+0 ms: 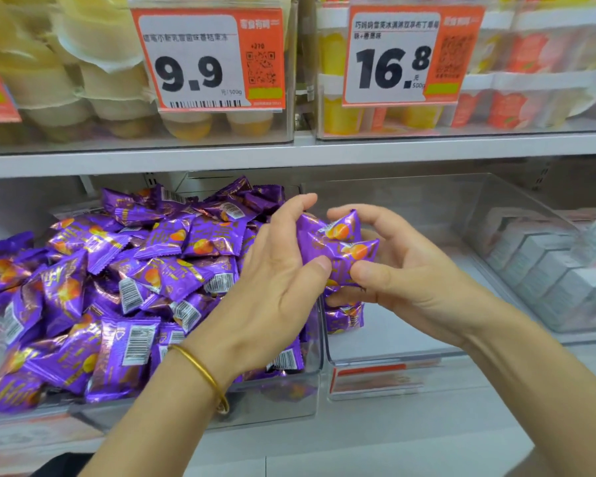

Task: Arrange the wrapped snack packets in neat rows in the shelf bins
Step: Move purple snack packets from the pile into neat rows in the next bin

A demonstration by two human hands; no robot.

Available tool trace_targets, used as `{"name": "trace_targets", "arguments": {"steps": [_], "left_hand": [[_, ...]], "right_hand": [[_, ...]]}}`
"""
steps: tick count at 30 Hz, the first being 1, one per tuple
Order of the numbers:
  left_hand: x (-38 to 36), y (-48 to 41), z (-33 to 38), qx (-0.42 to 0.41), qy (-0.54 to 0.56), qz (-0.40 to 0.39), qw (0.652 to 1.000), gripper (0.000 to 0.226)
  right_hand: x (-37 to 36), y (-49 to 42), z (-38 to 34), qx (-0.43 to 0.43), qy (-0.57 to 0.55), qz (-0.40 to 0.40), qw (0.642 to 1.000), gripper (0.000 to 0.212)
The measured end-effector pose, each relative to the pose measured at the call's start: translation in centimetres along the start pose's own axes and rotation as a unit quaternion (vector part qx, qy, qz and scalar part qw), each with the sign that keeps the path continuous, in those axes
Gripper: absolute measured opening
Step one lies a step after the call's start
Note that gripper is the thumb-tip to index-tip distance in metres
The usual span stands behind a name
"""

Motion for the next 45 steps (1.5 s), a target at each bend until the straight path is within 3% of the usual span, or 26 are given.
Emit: {"name": "trace_targets", "arguments": {"steps": [4, 9, 14, 19, 26, 32, 37, 39, 42, 45], "left_hand": [[-0.6, 0.2, 0.5, -0.032, -0.127, 0.015, 0.991, 0.057], [-1.0, -0.4, 0.1, -0.061, -0.272, 0.018, 0.960, 0.068], [-0.1, -0.4, -0.5, -0.055, -0.271, 0.042, 0.960, 0.057], [-0.1, -0.2, -0.7, -0.044, -0.279, 0.052, 0.958, 0.043], [-0.9, 0.6, -0.7, -0.009, -0.236, 0.059, 0.970, 0.039], [-0.3, 1.4, -0.8, 0.002, -0.216, 0.093, 0.972, 0.036], [-0.1, 2.1, -0.8, 0.016, -0.186, 0.114, 0.976, 0.035], [-0.1, 2.4, -0.8, 0.019, -0.171, 0.121, 0.978, 0.034], [-0.1, 2.5, -0.7, 0.018, -0.155, 0.127, 0.980, 0.035], [0.0, 2.6, -0.5, 0.017, -0.150, 0.134, 0.979, 0.036]], "right_hand": [[0.4, 0.3, -0.1, -0.003, -0.007, 0.000, 1.000, 0.058], [1.4, 0.7, 0.0, 0.009, 0.042, 0.115, 0.992, 0.042], [5.2, 2.6, -0.4, -0.073, 0.147, 0.172, 0.971, 0.043], [7.5, 3.4, 1.2, -0.244, 0.230, 0.096, 0.937, 0.043], [7.1, 2.1, 3.4, -0.302, 0.296, 0.023, 0.906, 0.042], [6.6, 1.6, 3.6, -0.266, 0.486, -0.028, 0.832, 0.044], [5.3, 1.2, 2.9, -0.270, 0.626, -0.067, 0.728, 0.047], [5.0, 1.1, 2.7, -0.277, 0.645, -0.072, 0.708, 0.048], [5.2, 0.9, 3.0, -0.305, 0.578, -0.049, 0.755, 0.048], [5.3, 0.6, 3.7, -0.331, 0.557, -0.013, 0.762, 0.047]]}}
Point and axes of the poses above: each hand's wrist, its own y-axis away from the middle knuckle, its own x-axis out of the back of the hand, z = x × y, the point moved 1 cm from there along -y, towards the middle knuckle, and after that the axes turned 11 degrees about -y, right-handed, at the moved point
